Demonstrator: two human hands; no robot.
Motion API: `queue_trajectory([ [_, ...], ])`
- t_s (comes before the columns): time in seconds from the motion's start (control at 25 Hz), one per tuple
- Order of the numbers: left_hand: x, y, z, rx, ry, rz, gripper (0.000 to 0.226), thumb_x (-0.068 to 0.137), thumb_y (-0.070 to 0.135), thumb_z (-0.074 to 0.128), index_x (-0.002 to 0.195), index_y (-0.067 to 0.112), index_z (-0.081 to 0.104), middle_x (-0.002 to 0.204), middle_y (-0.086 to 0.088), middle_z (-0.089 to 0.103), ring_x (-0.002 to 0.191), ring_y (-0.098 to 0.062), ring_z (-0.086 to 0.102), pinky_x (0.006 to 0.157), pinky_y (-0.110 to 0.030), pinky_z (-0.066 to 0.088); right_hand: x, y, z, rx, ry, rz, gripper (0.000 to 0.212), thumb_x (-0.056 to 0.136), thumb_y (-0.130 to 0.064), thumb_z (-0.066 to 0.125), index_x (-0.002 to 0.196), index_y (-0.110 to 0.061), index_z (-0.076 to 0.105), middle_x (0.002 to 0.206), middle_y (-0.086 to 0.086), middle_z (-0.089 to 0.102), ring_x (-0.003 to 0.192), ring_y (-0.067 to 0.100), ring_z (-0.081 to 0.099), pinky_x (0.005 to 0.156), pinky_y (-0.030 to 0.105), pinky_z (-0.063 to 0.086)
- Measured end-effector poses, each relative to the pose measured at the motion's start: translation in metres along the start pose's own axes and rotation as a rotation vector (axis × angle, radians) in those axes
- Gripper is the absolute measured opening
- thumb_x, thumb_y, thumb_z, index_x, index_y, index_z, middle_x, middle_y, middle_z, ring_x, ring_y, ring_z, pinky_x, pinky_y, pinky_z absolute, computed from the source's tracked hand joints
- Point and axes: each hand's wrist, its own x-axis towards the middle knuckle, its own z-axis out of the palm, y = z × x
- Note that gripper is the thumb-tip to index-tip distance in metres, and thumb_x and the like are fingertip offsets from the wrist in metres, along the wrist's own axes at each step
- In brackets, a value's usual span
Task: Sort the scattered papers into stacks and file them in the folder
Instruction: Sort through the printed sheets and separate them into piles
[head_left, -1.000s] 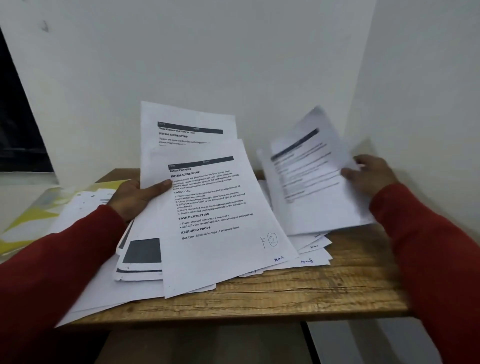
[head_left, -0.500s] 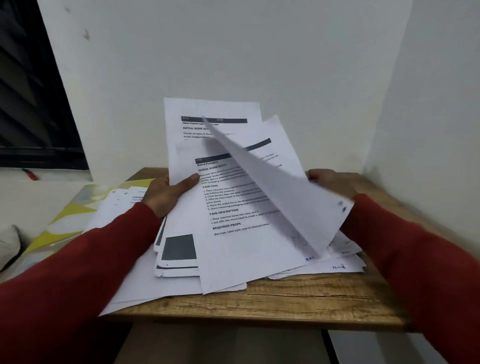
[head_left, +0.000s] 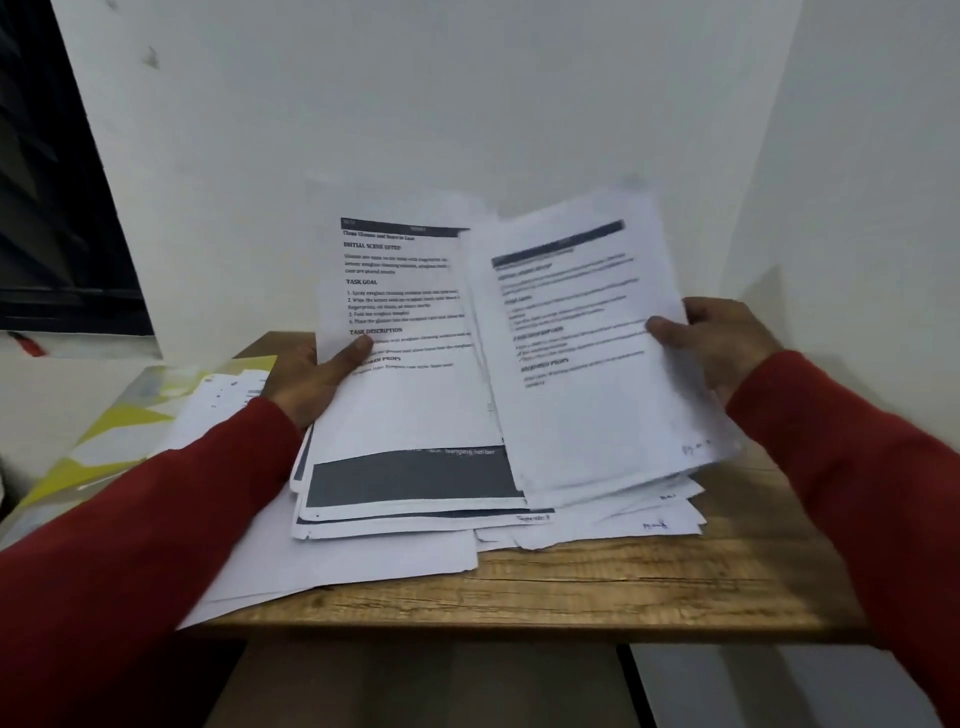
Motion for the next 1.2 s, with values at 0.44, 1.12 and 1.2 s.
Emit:
queue_trajectory([
  [0.44,0.032,0.026,-0.041,-0.034,-0.104,-0.168,0.081,0.061,0.061,0.075,0.125,0.013,0.065,0.119,-0.003,0.069,0.106,-0.023,0.066,0.102,-0.035,0.047,0.006,0.016,-0.099,0.403,0.147,0.219,0.022,0.090,-0.006,0.067,0.112,-0.008,0.069,0.111,0.006,0.073,0.092,0.016,0.073,0.080,0.029,0.060],
  [1.12,0.016,0.039,-0.104,-0.255,-0.114,-0.107,0.048,0.089,0.041,0.064,0.129,0.014,0.063,0.113,0.009,0.072,0.095,-0.003,0.071,0.077,-0.017,0.057,-0.019,0.025,0.013,-0.515,-0.289,-0.070,0.068,0.079,0.005,0.073,0.133,-0.035,0.061,0.116,-0.004,0.068,0.108,0.019,0.063,0.076,0.013,0.046],
  [1.2,0.014,0.051,-0.084,-0.306,-0.150,-0.104,0.037,0.096,0.035,0.058,0.126,0.015,0.063,0.107,0.011,0.073,0.087,-0.001,0.071,0.068,-0.013,0.056,-0.019,0.027,0.017,-0.659,-0.306,-0.074,0.067,0.076,-0.007,0.080,0.133,-0.037,0.059,0.119,-0.005,0.066,0.104,0.017,0.061,0.077,0.020,0.046],
])
